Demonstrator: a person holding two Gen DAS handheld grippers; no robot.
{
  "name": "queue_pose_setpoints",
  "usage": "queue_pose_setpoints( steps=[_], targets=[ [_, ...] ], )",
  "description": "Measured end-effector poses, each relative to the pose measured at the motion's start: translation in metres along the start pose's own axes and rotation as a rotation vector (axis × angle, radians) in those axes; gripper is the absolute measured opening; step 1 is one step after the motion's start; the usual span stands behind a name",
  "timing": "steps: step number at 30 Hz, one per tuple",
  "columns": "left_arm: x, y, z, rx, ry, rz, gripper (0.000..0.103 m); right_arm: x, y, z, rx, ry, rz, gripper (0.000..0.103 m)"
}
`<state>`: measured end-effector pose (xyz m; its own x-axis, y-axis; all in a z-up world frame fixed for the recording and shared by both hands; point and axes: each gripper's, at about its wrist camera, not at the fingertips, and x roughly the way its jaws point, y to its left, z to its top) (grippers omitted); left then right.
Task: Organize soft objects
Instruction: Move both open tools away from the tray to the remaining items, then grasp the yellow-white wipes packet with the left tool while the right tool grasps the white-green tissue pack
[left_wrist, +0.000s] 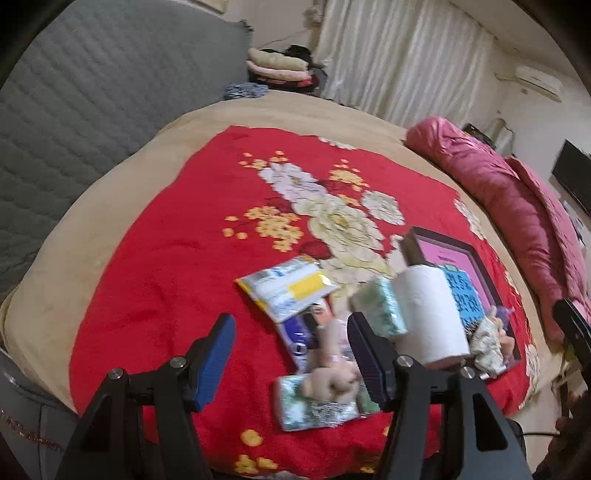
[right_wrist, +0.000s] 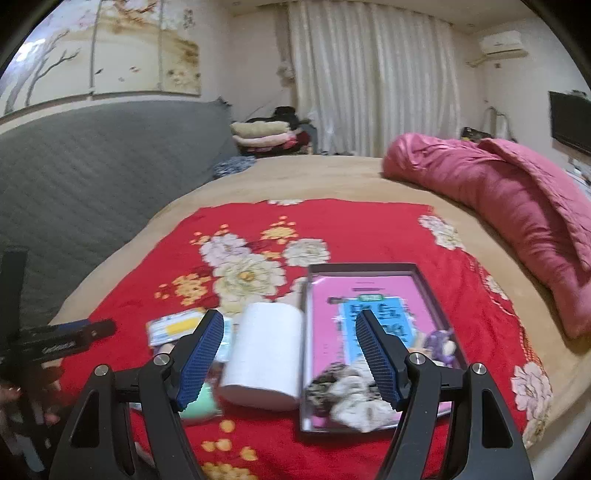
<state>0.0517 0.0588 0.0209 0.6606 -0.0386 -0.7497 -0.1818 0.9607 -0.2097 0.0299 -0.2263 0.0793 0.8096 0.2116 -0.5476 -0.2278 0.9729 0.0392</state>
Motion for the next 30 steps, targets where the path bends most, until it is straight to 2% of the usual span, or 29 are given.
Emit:
queue_pose_setpoints(
  steps=[6, 15, 20, 30],
  targets=[
    [0.002, 0.025, 0.001, -0.043, -0.010, 0.023, 0.062, 0.006, 0.035, 0.000, -0.066, 0.021, 0.053, 0.075],
    [0.026, 0.038, -0.003, -0.087, 0.016, 0.017, 0.062, 0.027, 0.069, -0.005, -0.126, 0.083, 0.095, 0.075],
    [0.048, 0.043, -0.008, -0.113, 0.044, -0.022, 0.062, 0.040, 0.081, -0.013, -0.157, 0.121, 0.101, 0.075],
    [0.106, 0.065, -0.005, -0.252, 0.141, -0.147, 0.062, 0.068, 0.093, -0.016, -0.191, 0.169, 0.086, 0.075]
  ],
)
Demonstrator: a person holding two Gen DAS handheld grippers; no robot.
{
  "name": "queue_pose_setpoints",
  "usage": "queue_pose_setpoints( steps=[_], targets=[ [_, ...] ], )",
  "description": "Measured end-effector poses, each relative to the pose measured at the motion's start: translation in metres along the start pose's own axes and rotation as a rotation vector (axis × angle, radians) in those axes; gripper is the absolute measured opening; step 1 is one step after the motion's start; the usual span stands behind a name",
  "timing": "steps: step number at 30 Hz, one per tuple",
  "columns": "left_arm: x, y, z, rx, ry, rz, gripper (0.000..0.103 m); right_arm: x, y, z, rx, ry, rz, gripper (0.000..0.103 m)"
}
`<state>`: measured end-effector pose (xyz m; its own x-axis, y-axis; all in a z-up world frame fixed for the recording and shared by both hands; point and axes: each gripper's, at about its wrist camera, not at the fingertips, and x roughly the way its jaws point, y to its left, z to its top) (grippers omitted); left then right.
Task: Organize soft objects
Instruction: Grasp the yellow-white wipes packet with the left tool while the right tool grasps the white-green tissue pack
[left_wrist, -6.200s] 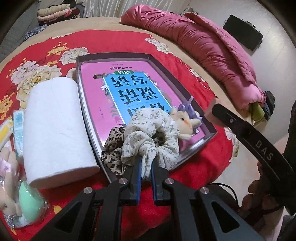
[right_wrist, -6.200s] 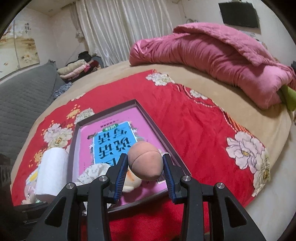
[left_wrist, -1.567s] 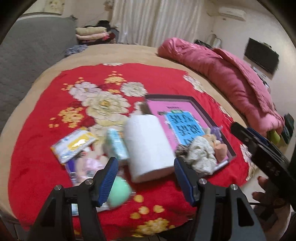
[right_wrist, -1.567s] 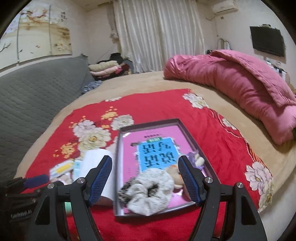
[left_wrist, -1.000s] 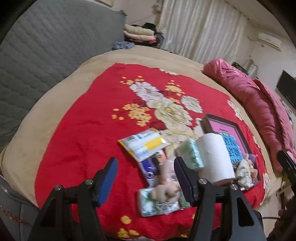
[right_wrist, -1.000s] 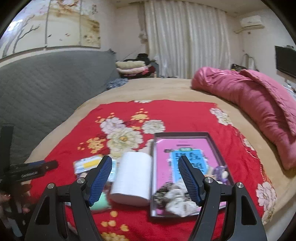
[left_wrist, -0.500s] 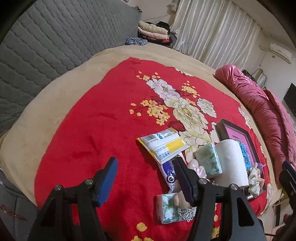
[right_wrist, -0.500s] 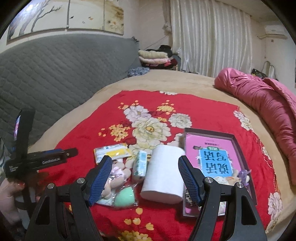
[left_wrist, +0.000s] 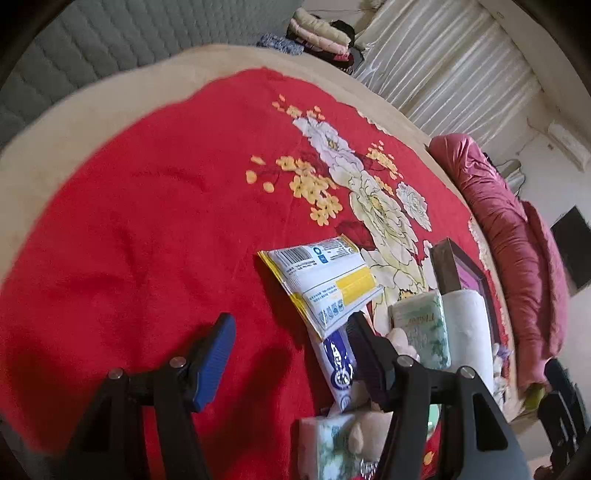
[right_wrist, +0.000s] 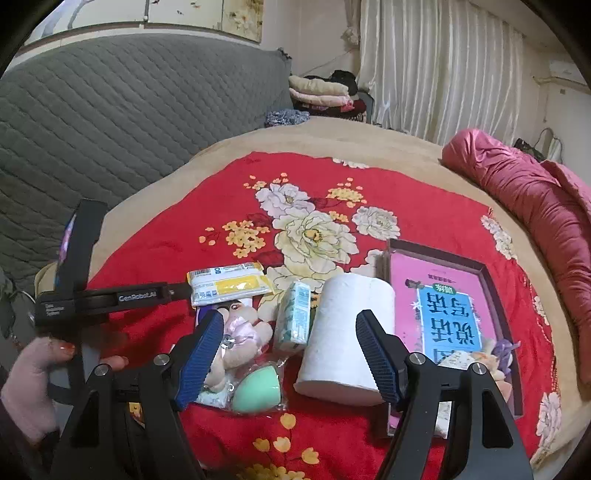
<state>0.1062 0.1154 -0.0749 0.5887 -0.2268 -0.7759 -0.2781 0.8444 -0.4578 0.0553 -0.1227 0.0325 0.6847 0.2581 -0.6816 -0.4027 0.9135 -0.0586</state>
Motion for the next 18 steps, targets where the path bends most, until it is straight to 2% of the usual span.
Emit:
queue_pose_setpoints(
  steps=[9, 18],
  targets=[
    [0.032, 0.013, 0.015, -0.103, 0.052, -0.115, 0.062, 0.025, 0.001, 0.006, -0.016, 0.030, -0.023, 0.075],
    [0.051, 0.006, 0.022, -0.101, 0.074, -0.207, 0.062, 0.084, -0.002, 0.017, -0.050, 0.163, -0.019, 0.075]
  ],
)
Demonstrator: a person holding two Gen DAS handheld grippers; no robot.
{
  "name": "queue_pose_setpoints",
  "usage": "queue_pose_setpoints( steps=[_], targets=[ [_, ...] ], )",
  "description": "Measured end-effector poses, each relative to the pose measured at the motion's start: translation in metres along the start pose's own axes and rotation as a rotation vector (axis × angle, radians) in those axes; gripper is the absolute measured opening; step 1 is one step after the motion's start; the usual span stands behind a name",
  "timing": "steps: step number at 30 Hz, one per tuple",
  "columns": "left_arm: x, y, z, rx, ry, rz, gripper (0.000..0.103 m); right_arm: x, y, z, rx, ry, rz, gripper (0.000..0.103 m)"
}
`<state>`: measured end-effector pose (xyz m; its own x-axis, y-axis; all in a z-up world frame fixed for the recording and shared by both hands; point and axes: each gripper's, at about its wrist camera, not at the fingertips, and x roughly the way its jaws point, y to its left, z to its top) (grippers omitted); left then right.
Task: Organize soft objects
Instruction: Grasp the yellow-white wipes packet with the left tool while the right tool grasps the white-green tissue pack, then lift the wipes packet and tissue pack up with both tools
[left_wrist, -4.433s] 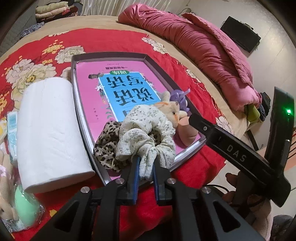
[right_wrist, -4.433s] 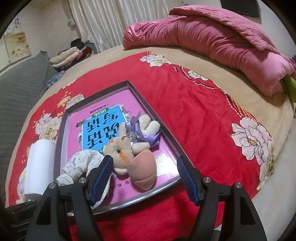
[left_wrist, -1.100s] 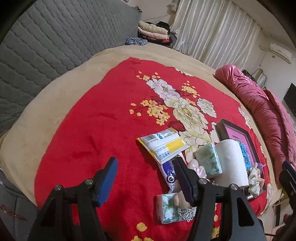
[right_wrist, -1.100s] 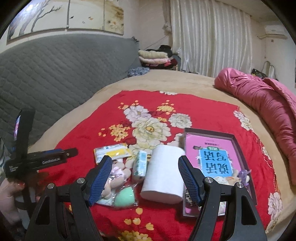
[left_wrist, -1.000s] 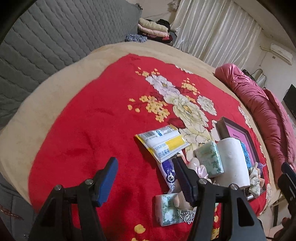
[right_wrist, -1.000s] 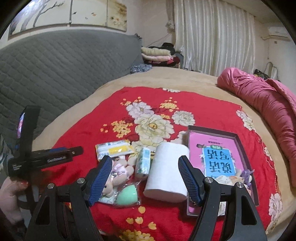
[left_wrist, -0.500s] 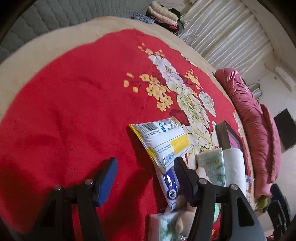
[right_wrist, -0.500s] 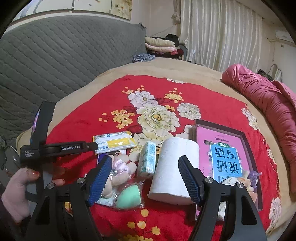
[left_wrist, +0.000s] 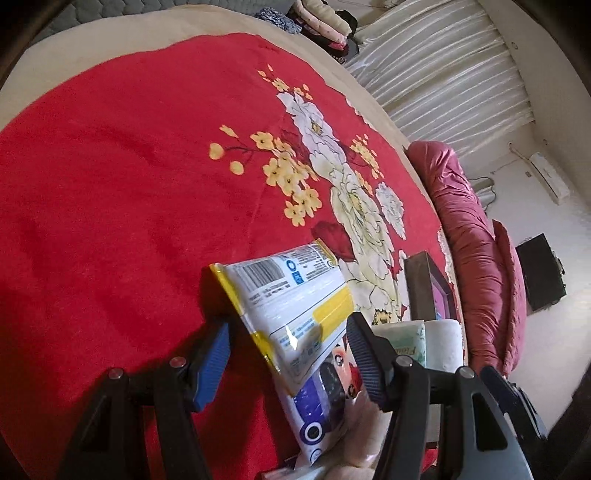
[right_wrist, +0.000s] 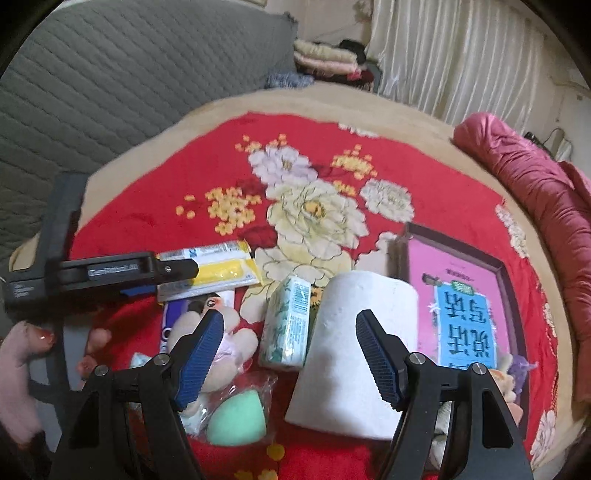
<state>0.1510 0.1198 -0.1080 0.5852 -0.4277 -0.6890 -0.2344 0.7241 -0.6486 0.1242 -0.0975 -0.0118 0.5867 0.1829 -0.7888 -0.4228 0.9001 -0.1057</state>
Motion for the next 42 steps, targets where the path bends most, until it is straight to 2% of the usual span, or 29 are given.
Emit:
queue_pose_setpoints(
  steps=[10, 17, 18, 22, 26, 27, 28, 29, 31, 36, 42],
  targets=[
    [0.007, 0.003, 0.004, -0.005, -0.001, -0.057, 0.062, 0.048, 0.001, 0.023, -0.013, 0.093, 0.012, 0.075],
    [0.008, -0.001, 0.003, 0.027, -0.002, -0.046, 0.062, 0.072, 0.008, 0.033, -0.016, 0.160, 0.012, 0.075],
    [0.008, -0.002, 0.003, 0.029, -0.003, -0.046, 0.062, 0.075, 0.009, 0.034, -0.015, 0.165, 0.011, 0.073],
    [0.008, 0.000, 0.003, 0.027, -0.003, -0.056, 0.062, 0.090, 0.004, 0.028, 0.042, 0.234, 0.046, 0.048],
    [0.008, 0.001, 0.003, 0.028, -0.009, -0.061, 0.062, 0.088, 0.001, 0.027, 0.054, 0.212, 0.046, 0.037],
    [0.008, 0.001, 0.003, 0.028, -0.011, -0.062, 0.061, 0.087, 0.000, 0.027, 0.063, 0.207, 0.045, 0.030],
    [0.008, 0.001, 0.003, 0.029, -0.014, -0.061, 0.057, 0.086, -0.002, 0.027, 0.069, 0.203, 0.047, 0.024],
    [0.008, 0.002, 0.003, 0.028, -0.018, -0.060, 0.054, 0.085, -0.004, 0.027, 0.075, 0.199, 0.053, 0.023],
    [0.008, 0.007, 0.003, 0.012, -0.017, -0.061, 0.040, 0.083, -0.005, 0.025, 0.082, 0.191, 0.064, 0.023],
    [0.010, 0.025, 0.005, -0.082, -0.009, -0.145, 0.032, 0.080, -0.001, 0.023, 0.079, 0.177, 0.080, 0.022],
    [0.010, 0.031, 0.006, -0.122, -0.021, -0.188, 0.026, 0.077, -0.003, 0.022, 0.094, 0.162, 0.087, 0.022]
  ],
)
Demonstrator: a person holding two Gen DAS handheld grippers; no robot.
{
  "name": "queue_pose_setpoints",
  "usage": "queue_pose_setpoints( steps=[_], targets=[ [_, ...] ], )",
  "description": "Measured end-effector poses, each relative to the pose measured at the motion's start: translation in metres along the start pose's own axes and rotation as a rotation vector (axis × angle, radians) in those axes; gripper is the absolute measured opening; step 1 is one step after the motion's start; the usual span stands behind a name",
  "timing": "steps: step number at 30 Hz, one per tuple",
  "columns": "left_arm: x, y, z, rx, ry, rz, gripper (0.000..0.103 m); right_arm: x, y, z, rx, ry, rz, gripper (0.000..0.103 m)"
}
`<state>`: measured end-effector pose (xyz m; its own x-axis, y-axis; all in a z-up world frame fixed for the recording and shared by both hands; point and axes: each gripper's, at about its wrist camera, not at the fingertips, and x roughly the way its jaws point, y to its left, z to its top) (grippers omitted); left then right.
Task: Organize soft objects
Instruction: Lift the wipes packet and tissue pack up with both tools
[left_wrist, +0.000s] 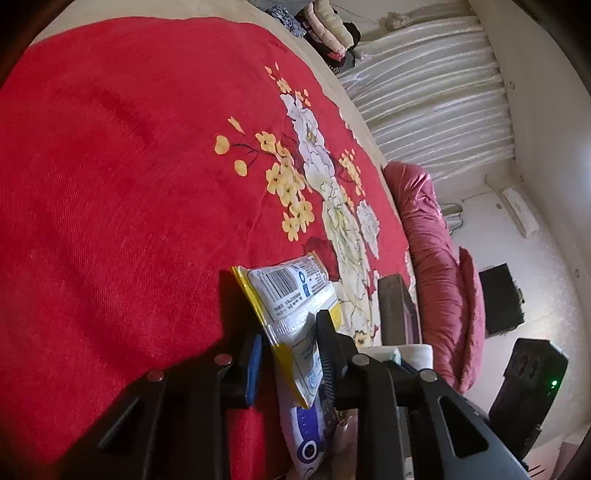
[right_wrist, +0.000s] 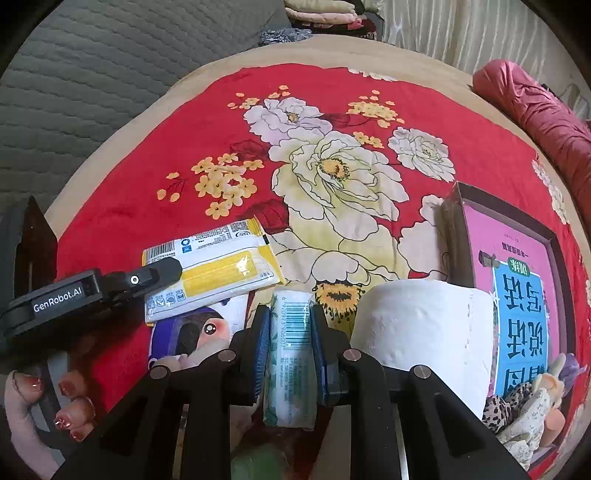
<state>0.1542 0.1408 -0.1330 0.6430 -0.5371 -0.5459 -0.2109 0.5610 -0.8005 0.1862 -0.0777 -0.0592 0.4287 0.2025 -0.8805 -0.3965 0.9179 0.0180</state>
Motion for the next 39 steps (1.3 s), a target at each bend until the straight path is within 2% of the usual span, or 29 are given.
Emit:
queue_pose_setpoints(
  steps=[8, 12, 16, 20, 25, 27, 34, 39],
  targets=[
    [-0.008, 0.001, 0.003, -0.012, -0.050, -0.031, 0.020, -0.012, -0.002, 0.000, 0.007, -0.043, 0.017, 0.022],
    [-0.012, 0.008, 0.007, -0.061, -0.050, -0.067, 0.020, -0.016, 0.000, -0.001, 0.004, -0.047, 0.032, 0.022],
    [-0.010, 0.013, 0.008, -0.076, -0.032, -0.040, 0.020, -0.016, 0.002, -0.004, 0.000, -0.042, 0.045, 0.022],
    [-0.011, 0.001, 0.006, -0.011, -0.048, 0.013, 0.022, -0.017, 0.001, -0.005, 0.003, -0.048, 0.051, 0.022],
    [-0.017, -0.002, 0.005, 0.006, -0.044, 0.036, 0.022, -0.015, -0.004, -0.004, 0.018, -0.047, 0.061, 0.022],
    [-0.021, -0.002, 0.004, 0.005, -0.043, 0.038, 0.022, -0.014, -0.004, -0.004, 0.022, -0.047, 0.062, 0.022],
    [-0.037, -0.010, 0.007, 0.058, -0.134, 0.043, 0.022, -0.014, -0.005, -0.005, 0.035, -0.047, 0.072, 0.022],
    [-0.029, -0.007, 0.007, 0.054, -0.092, 0.032, 0.018, -0.013, -0.007, -0.006, 0.049, -0.045, 0.098, 0.022]
  ],
)
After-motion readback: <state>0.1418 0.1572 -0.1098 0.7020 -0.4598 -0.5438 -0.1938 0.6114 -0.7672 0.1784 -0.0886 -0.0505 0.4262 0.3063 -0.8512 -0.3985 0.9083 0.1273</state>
